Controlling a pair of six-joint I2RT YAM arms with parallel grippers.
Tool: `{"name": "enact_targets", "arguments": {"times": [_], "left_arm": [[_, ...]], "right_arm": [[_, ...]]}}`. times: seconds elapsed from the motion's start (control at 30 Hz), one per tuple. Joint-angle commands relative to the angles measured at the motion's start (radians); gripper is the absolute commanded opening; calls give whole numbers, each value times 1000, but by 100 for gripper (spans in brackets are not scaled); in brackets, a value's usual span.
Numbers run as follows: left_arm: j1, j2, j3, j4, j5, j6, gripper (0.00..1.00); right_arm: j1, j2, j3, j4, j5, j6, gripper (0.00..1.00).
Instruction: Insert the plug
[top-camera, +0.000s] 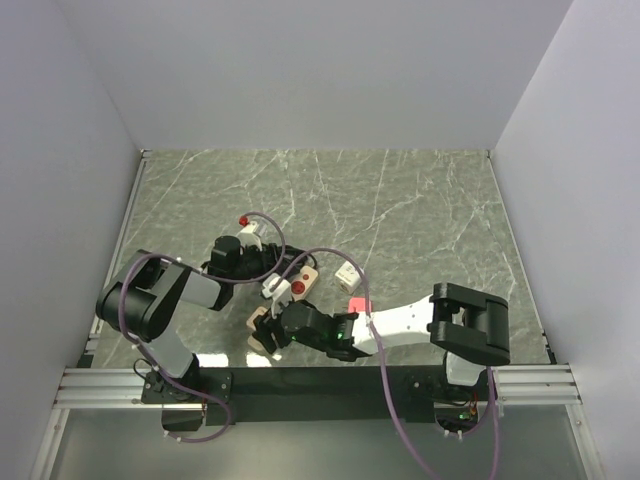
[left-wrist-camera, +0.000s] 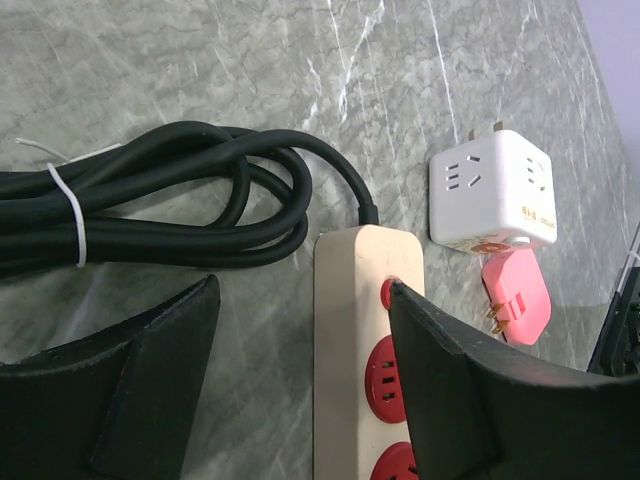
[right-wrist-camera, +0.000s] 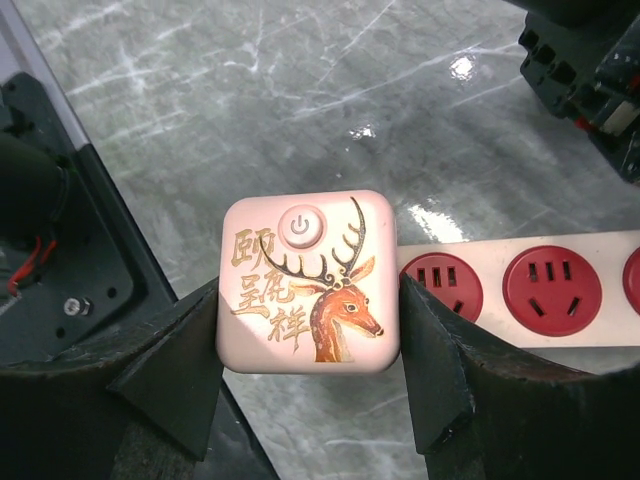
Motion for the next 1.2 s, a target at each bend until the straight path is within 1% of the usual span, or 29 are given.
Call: {"name": "enact_targets", "arguments": {"times": [0.0, 0.1, 0.17, 0.2, 0.3, 0.33, 0.37, 0.47, 0.57, 0.67, 0.7, 0.8, 0.83, 0.9, 0.93, 1.0, 1.1, 1.13, 1.17], "left_arm": [[-3, -33, -13, 3, -8, 10, 74], [-3, -50, -33, 24, -18, -2, 74], [-3, -84, -44, 30, -37, -13, 75], [-3, -101, -56, 30, -46, -15, 78], [-3, -191, -81, 10, -98, -13, 80], [-3, -244, -88, 1, -117, -13, 81], [-3, -271, -95, -19, -162, -10, 82], [-3, -369, -124, -54, -218, -10, 84], [-4, -438, -163, -59, -232, -32, 83], [-21, -492, -210, -60, -273, -79, 82], [-32, -522, -234, -91, -335, -84, 82], [-81, -582, -279, -143, -411, -105, 82], [-93, -631, -289, -155, -452, -127, 82], [-124, -692, -326, -181, -488, -151, 82], [-137, -755, -335, -218, -517, -171, 82], [-150, -850, -371, -234, -520, -190, 82], [-167, -946, -375, -313, -520, -208, 82], [-171, -960, -374, -322, -520, -208, 82], [-174, -969, -360, -371, -552, -208, 82]], "right_arm": [[151, 160, -126, -294, -456, 267, 0], [149, 148, -159, -239, -452, 296, 0], [143, 158, -146, -269, -404, 296, 0], [134, 180, -135, -285, -393, 285, 0], [107, 201, -121, -276, -369, 282, 0], [100, 200, -123, -274, -358, 282, 0], [97, 198, -121, -277, -335, 278, 0], [91, 204, -109, -314, -297, 250, 0], [103, 217, -130, -302, -312, 253, 0], [125, 208, -138, -338, -292, 251, 0], [129, 203, -149, -336, -289, 254, 0], [128, 195, -179, -277, -304, 290, 0], [128, 195, -188, -274, -303, 299, 0], [125, 191, -196, -267, -291, 323, 0], [122, 191, -201, -262, -280, 328, 0], [113, 191, -205, -242, -272, 343, 0], [109, 208, -196, -246, -249, 348, 0], [109, 208, -196, -251, -240, 348, 0], [106, 205, -198, -257, -220, 350, 0]]}}
